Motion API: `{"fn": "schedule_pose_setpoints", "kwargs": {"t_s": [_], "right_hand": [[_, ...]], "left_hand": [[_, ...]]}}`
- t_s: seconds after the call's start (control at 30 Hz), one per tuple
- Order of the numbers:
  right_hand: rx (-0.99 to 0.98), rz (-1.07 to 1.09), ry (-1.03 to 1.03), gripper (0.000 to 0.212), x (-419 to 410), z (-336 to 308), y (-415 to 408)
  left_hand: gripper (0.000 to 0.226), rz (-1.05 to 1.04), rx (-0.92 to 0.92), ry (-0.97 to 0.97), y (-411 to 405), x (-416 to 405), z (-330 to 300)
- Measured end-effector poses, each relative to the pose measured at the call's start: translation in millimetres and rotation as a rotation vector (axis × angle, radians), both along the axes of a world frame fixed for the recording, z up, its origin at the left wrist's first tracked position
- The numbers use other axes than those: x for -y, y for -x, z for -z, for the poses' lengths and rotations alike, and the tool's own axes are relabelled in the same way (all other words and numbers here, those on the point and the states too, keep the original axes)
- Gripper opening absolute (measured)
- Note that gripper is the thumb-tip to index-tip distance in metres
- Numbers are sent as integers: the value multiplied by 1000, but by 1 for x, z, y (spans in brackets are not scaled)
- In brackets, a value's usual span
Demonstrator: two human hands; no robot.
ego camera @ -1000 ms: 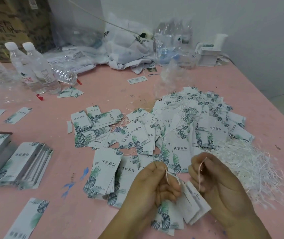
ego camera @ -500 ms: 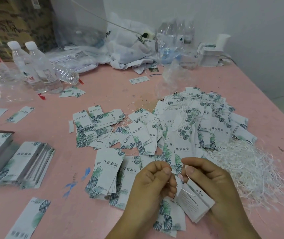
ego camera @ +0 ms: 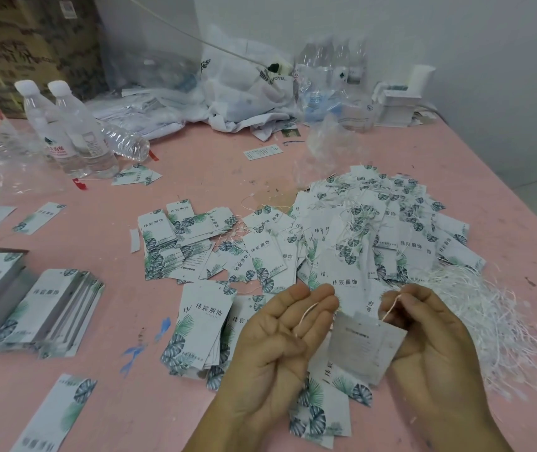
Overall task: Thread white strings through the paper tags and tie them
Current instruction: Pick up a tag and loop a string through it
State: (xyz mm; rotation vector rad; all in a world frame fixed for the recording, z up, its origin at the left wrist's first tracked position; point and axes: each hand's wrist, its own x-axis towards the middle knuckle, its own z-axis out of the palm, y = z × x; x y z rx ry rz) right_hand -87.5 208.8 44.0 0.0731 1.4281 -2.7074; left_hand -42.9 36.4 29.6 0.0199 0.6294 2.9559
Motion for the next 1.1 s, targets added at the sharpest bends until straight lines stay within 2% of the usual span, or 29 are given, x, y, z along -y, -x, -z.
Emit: {"fn": "schedule_pose_setpoints", "kwargs": {"t_s": [0.1, 0.23, 0.4, 0.53, 0.6, 0.7, 0.77, 0.9, 1.0, 1.1], "right_hand": [[22, -33, 60, 14, -1, 1, 2], [28, -99, 84, 16, -2, 2, 1], [-7, -163, 38, 22, 2, 1, -3], [-28, -215, -31, 14, 2, 3, -5], [-43, -246, -75, 9, 3, 2, -6], [-41, -282, -116, 42, 6, 3, -9], [-55, -304, -116, 49, 8, 3, -12], [-79, -318, -146, 50, 11, 3, -13], [-104, -299, -208, 47, 12, 3, -14], [-129, -260, -301, 48, 11, 3, -15]], "left_hand": [[55, -32, 0, -29, 1, 1, -3], [55, -131, 123, -6, 2, 1, -7], [55, -218, 245, 17, 4, 2, -6], [54, -278, 230, 78, 5, 3, -3], [48, -289, 202, 149, 7, 3, 1], [28, -293, 141, 375, 6, 1, 6], [24, -289, 109, 556, 3, -2, 9], [37, -262, 32, 810, -3, -6, 8], [34, -268, 3, 930, -6, -8, 6], [27, -291, -15, 962, -7, -9, 5]]}}
